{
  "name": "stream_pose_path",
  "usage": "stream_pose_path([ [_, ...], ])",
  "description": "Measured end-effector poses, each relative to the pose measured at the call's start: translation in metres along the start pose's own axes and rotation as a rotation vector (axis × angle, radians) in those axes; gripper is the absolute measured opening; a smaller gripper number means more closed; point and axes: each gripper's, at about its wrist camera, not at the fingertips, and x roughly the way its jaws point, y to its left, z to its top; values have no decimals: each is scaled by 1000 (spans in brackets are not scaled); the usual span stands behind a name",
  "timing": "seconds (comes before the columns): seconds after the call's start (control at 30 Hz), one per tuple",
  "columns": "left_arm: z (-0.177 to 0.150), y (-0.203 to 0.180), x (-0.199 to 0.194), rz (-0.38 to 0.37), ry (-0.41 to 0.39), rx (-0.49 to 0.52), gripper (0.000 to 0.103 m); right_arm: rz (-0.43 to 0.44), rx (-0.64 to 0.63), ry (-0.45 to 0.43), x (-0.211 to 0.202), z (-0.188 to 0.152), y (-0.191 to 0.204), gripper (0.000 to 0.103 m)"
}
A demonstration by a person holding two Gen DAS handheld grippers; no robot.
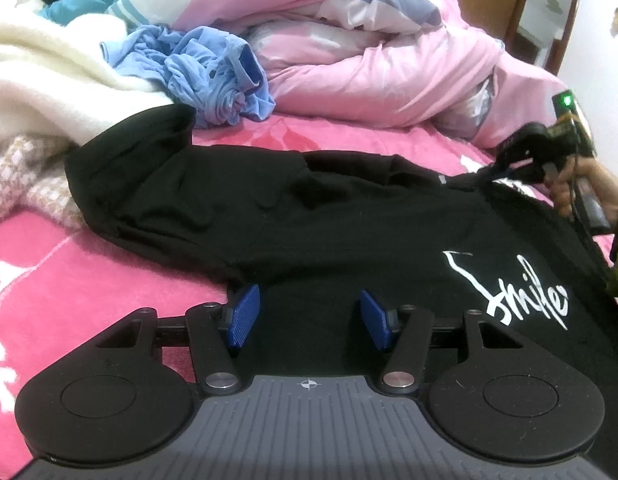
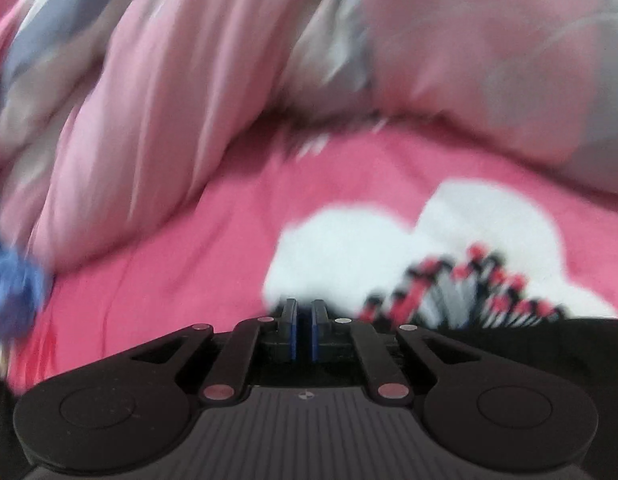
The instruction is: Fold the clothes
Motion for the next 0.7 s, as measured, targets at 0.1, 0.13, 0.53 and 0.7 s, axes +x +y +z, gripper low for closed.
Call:
stream_pose_path([
  [0.1,0,-2,-1,5,0,3,56,104,-141,-1,-36,-16,33,9],
  [0.13,0,-2,-1,6,0,2,56,163,-195,19,-45,-26,47,9],
  [0.53,0,0,-2,2,-4,5,56,333,-370,87,24,-67,187,6],
  [0.7,0,3,-4,-8,-3,-10,56,295,-156,42,24,-29,162,9],
])
